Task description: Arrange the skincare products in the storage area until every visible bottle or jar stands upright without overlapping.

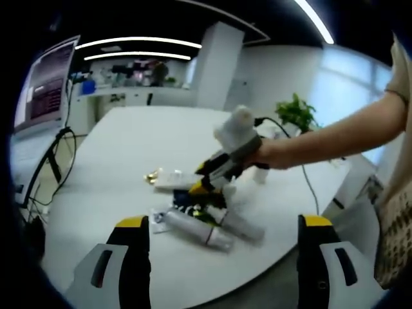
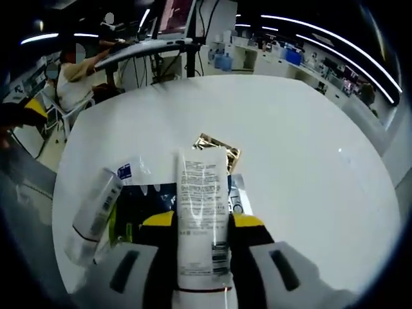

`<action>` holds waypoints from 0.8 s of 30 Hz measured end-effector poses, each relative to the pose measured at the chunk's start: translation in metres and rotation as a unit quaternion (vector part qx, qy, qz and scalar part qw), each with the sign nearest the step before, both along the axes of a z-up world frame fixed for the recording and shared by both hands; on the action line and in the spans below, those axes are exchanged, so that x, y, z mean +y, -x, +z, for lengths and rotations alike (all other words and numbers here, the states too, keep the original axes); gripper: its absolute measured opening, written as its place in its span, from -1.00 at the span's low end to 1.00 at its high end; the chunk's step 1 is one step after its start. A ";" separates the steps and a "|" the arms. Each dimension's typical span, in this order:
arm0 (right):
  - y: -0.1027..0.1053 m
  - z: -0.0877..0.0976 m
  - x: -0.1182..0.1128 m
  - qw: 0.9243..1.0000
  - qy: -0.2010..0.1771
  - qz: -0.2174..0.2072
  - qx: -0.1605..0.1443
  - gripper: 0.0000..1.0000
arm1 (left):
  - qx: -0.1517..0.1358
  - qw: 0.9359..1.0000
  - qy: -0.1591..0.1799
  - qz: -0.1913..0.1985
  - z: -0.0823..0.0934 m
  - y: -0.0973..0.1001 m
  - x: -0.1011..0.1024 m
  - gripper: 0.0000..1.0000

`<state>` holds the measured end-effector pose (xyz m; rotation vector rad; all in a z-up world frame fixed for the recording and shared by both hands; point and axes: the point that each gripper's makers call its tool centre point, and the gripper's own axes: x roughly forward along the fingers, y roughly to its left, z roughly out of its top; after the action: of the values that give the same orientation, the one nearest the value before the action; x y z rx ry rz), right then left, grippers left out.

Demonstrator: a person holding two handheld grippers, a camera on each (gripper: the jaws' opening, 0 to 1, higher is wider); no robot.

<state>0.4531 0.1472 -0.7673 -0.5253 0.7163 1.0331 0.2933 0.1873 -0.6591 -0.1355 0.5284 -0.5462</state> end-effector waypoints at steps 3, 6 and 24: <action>0.001 0.005 -0.003 1.000 -0.005 -0.005 -0.001 -0.40 | -0.001 1.000 0.000 -0.001 0.000 0.000 -0.001 0.86; 0.003 0.014 -0.007 1.000 -0.018 -0.011 -0.004 -0.40 | -0.003 1.000 -0.004 -0.003 0.001 0.001 -0.001 0.85; 0.026 0.054 -0.034 0.982 -0.153 -0.104 0.034 -0.42 | -0.012 1.000 -0.004 -0.005 0.004 0.002 -0.003 0.86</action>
<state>0.4270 0.1128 -0.7131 -0.1461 0.6437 0.9458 0.2917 0.1845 -0.6550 -0.1198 0.5088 -0.5551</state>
